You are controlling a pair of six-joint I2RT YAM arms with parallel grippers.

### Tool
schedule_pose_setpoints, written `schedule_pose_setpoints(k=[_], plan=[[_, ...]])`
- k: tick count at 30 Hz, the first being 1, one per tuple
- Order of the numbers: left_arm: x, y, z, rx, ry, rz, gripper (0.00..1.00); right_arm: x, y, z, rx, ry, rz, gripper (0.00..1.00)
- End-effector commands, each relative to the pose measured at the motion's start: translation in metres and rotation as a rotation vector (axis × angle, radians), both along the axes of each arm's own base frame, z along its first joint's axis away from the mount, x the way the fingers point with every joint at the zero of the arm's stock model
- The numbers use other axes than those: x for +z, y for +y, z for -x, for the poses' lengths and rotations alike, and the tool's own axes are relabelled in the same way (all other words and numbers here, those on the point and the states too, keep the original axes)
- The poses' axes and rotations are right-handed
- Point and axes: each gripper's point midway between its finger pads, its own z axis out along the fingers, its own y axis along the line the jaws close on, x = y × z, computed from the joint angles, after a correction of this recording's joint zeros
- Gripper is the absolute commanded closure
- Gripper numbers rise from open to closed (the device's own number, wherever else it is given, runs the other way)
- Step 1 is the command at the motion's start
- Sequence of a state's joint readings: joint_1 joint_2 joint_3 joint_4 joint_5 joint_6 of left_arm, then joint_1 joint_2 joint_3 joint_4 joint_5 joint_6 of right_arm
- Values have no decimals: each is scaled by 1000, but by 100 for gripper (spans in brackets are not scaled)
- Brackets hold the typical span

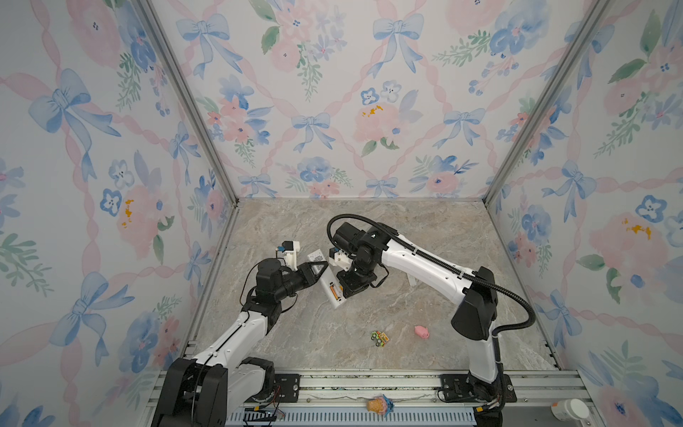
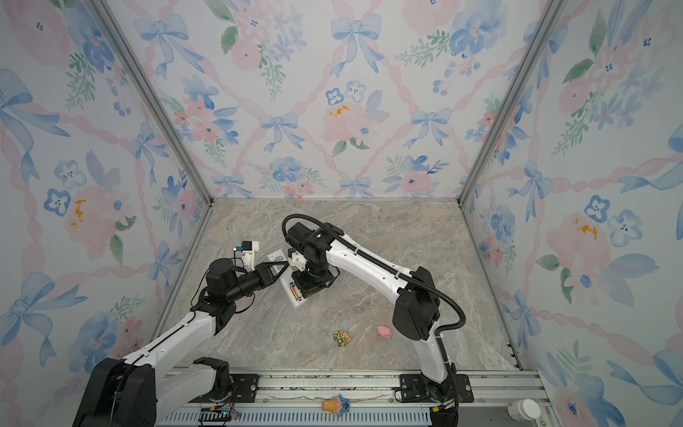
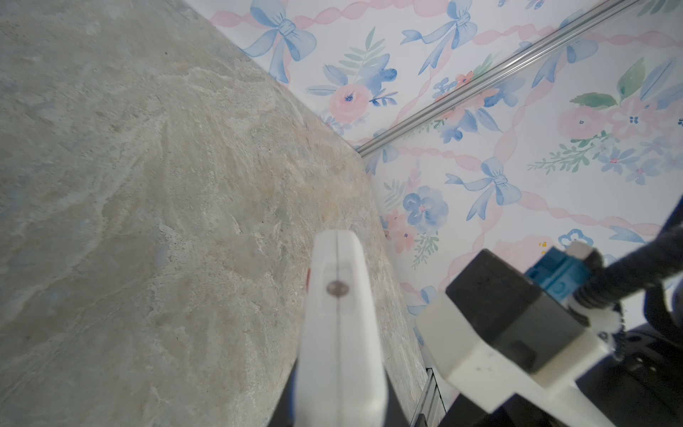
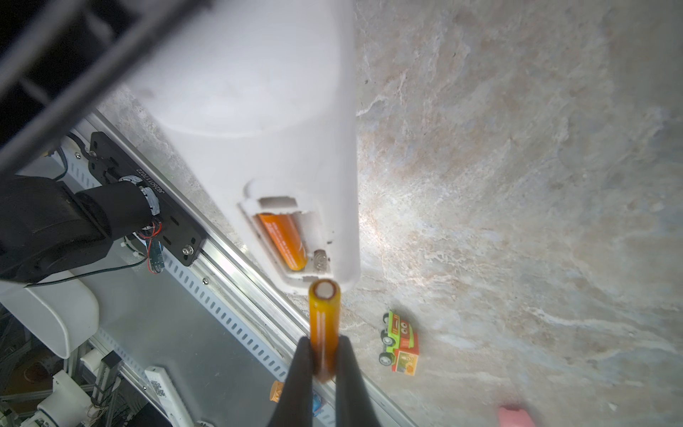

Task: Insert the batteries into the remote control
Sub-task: 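Move the right gripper with the orange battery over the remote's battery compartment, then lower the battery into the compartment beside the seated battery with the right gripper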

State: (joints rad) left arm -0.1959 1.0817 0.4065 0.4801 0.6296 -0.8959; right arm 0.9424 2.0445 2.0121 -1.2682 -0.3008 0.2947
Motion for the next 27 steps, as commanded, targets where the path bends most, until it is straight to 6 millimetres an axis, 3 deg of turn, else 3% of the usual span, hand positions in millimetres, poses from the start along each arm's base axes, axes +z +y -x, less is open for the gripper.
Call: schedule_pose_setpoints(k=[1,27], plan=[[5,-1,1,-12,-20,24,100,-2,2,3,30,-6,34,100],[4,-2,0,-7,-12,73,100,-8,8,-6,3,-14,44,100]])
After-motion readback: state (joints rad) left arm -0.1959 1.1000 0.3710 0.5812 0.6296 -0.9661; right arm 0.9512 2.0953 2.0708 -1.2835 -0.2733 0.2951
